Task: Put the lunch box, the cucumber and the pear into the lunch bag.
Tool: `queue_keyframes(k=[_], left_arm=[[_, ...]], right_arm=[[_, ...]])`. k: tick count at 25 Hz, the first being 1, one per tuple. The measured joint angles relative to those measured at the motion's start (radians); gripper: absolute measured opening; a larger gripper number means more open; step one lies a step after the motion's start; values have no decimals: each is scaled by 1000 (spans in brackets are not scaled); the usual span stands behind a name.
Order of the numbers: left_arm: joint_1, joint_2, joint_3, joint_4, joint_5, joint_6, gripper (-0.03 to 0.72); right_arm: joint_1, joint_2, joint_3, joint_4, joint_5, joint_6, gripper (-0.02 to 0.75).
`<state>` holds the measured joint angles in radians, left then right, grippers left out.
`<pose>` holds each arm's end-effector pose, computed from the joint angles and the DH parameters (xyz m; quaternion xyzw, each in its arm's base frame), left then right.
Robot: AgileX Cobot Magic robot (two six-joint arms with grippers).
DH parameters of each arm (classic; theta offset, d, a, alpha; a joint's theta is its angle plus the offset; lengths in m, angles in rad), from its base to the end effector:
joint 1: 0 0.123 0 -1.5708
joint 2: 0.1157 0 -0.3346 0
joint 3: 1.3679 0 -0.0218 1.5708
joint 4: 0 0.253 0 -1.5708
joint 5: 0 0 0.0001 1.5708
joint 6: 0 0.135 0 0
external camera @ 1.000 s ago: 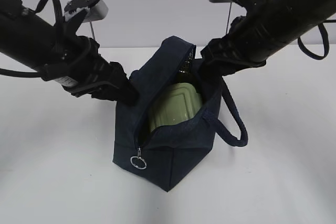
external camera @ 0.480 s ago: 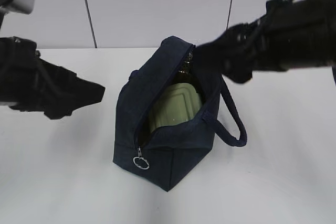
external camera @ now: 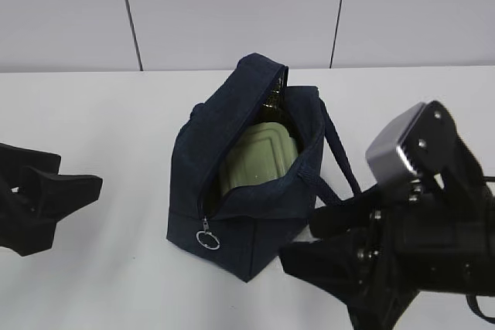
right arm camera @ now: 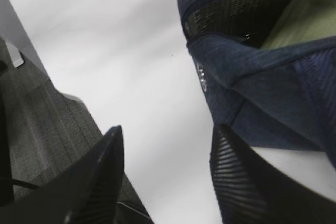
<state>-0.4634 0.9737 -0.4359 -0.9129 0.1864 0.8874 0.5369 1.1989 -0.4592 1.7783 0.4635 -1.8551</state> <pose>0.1656 -0.1050 0.2574 0.2280 0.8444 -0.1769 0.4514 0.1699 0.1700 0.2470 -0.3522 0.7816 0.3042 0.4153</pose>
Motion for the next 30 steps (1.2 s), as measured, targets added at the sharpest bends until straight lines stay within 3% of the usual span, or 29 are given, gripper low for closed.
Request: queue_keyframes(k=[6, 23, 27, 30], left_arm=[[0, -1, 3, -45, -12, 1, 361], [0, -1, 4, -55, -15, 1, 329], [0, -1, 4, -55, -16, 1, 321], [0, -1, 4, -56, -16, 1, 320]], right_arm=[[0, 72, 0, 7, 57, -8, 360], [0, 72, 0, 5, 87, 0, 356], [46, 64, -6, -139, -33, 119, 356], [120, 63, -10, -381, -195, 363, 356]])
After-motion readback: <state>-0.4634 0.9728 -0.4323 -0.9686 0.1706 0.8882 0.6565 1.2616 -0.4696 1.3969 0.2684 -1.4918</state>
